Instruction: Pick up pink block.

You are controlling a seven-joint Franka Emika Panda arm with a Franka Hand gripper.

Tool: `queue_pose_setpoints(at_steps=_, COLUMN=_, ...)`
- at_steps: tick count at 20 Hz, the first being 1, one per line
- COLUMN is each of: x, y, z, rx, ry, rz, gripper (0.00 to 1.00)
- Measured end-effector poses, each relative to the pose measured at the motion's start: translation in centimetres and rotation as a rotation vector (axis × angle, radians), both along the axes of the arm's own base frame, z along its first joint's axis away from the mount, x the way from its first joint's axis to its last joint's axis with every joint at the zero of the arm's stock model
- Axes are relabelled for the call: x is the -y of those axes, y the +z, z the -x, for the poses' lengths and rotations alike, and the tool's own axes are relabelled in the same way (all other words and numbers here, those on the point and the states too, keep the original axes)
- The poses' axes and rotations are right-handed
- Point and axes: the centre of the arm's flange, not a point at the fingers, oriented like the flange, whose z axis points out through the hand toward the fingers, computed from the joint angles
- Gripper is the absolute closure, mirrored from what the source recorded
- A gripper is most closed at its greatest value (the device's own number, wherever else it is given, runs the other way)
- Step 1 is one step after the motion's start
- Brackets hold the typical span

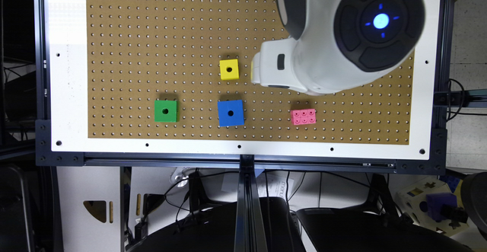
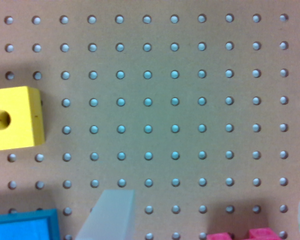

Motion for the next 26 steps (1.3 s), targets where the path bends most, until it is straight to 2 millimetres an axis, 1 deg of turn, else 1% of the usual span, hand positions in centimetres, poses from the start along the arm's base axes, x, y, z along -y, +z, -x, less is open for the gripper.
queue_pose_setpoints(at_steps=3, x=-0.6, y=0.2, z=-0.9, rx=0.011, ry=0.007, rz=-0.006, gripper=0.0)
queue_pose_setpoints(at_steps=4, x=-0.9, y=0.1, z=-1.4, rx=0.015, ry=0.009, rz=-0.009, gripper=0.0)
queue_pose_setpoints(at_steps=6, x=-1.2, y=-0.3, z=-2.5, rx=0.02, ry=0.009, rz=-0.014, gripper=0.0)
queue_pose_setpoints(at_steps=9, x=-1.5, y=-0.8, z=-3.5, rx=0.021, ry=0.009, rz=-0.017, gripper=0.0)
queue_pose_setpoints(at_steps=14, x=-1.6, y=-1.5, z=-3.8, rx=0.013, ry=0.009, rz=-0.017, gripper=0.0)
queue_pose_setpoints(at_steps=18, x=-1.6, y=-3.7, z=-3.9, rx=-0.001, ry=0.008, rz=-0.017, gripper=0.0)
queue_pose_setpoints(at_steps=20, x=-1.6, y=-4.3, z=-4.0, rx=0.0, ry=0.008, rz=-0.019, gripper=0.0)
queue_pose_setpoints(at_steps=26, x=-1.9, y=-4.2, z=-5.6, rx=0.022, ry=0.006, rz=-0.027, gripper=0.0)
